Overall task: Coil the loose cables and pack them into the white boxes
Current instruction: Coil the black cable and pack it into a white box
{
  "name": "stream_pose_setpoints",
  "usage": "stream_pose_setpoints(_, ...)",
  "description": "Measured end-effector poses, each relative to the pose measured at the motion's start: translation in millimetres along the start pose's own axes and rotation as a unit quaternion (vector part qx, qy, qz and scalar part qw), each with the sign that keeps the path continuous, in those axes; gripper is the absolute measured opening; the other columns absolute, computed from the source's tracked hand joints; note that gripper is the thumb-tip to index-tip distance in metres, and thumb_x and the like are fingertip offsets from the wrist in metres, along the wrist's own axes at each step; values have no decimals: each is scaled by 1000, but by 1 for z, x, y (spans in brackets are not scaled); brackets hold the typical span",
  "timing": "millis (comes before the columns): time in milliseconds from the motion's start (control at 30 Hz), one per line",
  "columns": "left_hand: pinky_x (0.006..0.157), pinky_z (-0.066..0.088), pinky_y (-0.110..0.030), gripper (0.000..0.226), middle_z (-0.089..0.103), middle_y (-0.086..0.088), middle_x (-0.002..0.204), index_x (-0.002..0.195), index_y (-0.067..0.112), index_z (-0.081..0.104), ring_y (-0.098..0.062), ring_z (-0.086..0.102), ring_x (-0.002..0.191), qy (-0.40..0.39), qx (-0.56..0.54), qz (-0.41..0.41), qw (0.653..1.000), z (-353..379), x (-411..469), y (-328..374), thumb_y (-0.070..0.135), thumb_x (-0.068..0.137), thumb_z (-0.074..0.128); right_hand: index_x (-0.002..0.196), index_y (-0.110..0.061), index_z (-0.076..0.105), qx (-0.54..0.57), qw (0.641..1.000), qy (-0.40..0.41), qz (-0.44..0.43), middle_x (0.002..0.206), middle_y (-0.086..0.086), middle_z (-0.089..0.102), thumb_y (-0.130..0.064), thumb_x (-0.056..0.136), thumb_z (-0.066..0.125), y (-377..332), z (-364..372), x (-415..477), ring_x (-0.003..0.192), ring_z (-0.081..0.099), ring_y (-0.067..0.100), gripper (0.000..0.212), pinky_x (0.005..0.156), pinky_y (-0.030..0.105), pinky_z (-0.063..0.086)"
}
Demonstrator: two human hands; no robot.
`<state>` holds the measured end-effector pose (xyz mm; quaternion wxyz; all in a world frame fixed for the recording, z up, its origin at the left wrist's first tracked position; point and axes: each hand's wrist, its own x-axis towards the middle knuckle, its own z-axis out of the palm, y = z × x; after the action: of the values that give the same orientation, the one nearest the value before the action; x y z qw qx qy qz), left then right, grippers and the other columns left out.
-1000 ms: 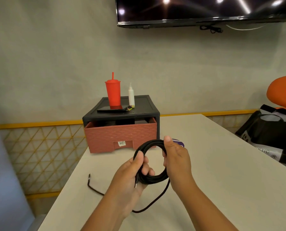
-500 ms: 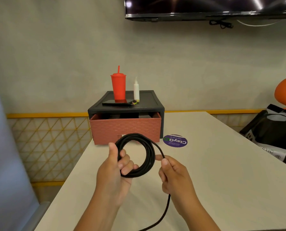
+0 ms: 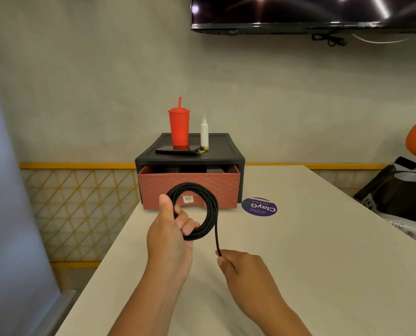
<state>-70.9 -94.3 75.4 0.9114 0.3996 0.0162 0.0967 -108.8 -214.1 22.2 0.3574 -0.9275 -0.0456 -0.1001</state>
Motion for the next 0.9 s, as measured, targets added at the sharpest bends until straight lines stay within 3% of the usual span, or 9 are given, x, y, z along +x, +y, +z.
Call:
stream_pose_setpoints(67, 63, 30, -27, 40, 28, 9, 45, 68, 16, 41, -7, 28, 41, -4, 77, 45, 996, 2, -2, -2, 44, 97, 36, 71, -19, 45, -91, 995, -33, -32, 68, -1, 47, -29, 97, 35, -10, -6, -1, 67, 47, 23, 30, 54, 26, 34)
stream_pose_setpoints(167, 59, 32, -22, 39, 31, 8, 47, 68, 14, 37, -6, 32, 44, -24, 205, 125, 970, 3, -7, -7, 37, 99, 33, 81, -17, 38, -185, 975, -88, -82, 67, -1, 36, -18, 95, 35, -21, -16, -2, 69, 42, 25, 14, 48, 22, 25)
stream_pose_setpoints(300, 50, 34, -12, 37, 38, 6, 53, 66, 12, 39, -2, 35, 47, -98, 300, 156, 936, -2, -13, -18, 31, 97, 36, 91, -13, 51, -236, 953, -112, -150, 89, 11, 56, -11, 92, 38, -41, -30, 1, 73, 45, 28, 13, 52, 31, 32)
stream_pose_setpoints(400, 55, 36, -21, 35, 42, 6, 56, 68, 11, 43, -8, 39, 52, -144, 326, 137, 924, -6, -11, -20, 31, 96, 38, 91, -13, 57, -215, 953, -85, -195, 90, 13, 61, -18, 93, 41, -48, -44, 8, 76, 54, 30, 17, 60, 33, 41)
stream_pose_setpoints(500, 52, 38, -12, 33, 47, 9, 55, 70, 9, 45, -3, 43, 51, -151, 334, 137, 920, -5, -10, -17, 27, 97, 38, 76, -18, 52, -179, 958, -77, -212, 74, 6, 57, -19, 90, 47, -51, -52, 12, 66, 50, 23, 15, 55, 31, 38)
stream_pose_setpoints(600, 55, 41, -11, 31, 54, 7, 60, 76, 8, 53, 2, 49, 56, -155, 349, 133, 914, -6, -8, -16, 26, 97, 39, 74, -14, 59, -148, 965, -57, -208, 72, 3, 63, -18, 85, 55, -54, -54, 15, 67, 56, 20, 12, 59, 33, 46)
stream_pose_setpoints(733, 72, 50, -33, 32, 64, -15, 81, 94, 5, 61, -14, 58, 75, -194, 393, 126, 890, -8, -4, -12, 26, 98, 38, 70, -18, 63, -76, 979, -78, -172, 64, -7, 61, -19, 78, 69, -54, -62, 20, 62, 54, 7, 10, 61, 25, 45)
stream_pose_setpoints(800, 62, 49, -30, 32, 60, -6, 66, 84, 7, 60, -11, 55, 63, -221, 410, 119, 877, -9, -4, -7, 24, 98, 37, 68, -22, 59, -27, 985, -74, -153, 61, -8, 59, -20, 74, 74, -53, -68, 23, 59, 53, 4, 16, 60, 25, 45)
stream_pose_setpoints(900, 49, 32, -23, 36, 37, 8, 46, 68, 10, 44, -9, 33, 44, -255, 403, 81, 875, -8, -6, -2, 26, 98, 34, 67, -32, 61, 8, 990, -40, -135, 60, -10, 60, -21, 76, 74, -47, -84, 33, 58, 52, 1, 19, 60, 22, 43)
